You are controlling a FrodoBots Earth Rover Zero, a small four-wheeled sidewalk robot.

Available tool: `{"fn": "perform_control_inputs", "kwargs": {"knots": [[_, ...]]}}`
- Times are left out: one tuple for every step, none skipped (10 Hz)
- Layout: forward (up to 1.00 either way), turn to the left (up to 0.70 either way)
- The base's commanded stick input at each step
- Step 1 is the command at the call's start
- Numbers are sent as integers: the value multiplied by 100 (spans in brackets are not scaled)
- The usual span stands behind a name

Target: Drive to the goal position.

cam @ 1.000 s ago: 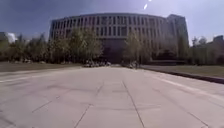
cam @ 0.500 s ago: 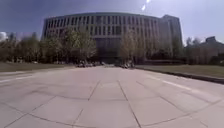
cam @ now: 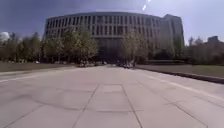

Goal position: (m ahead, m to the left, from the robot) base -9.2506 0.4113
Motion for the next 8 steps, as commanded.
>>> {"fn": "perform_control_inputs", "kwargs": {"knots": [[85, 0], [85, 0], [85, 0], [85, 0], [85, 0], [85, 0], [13, 0], [0, 3]]}}
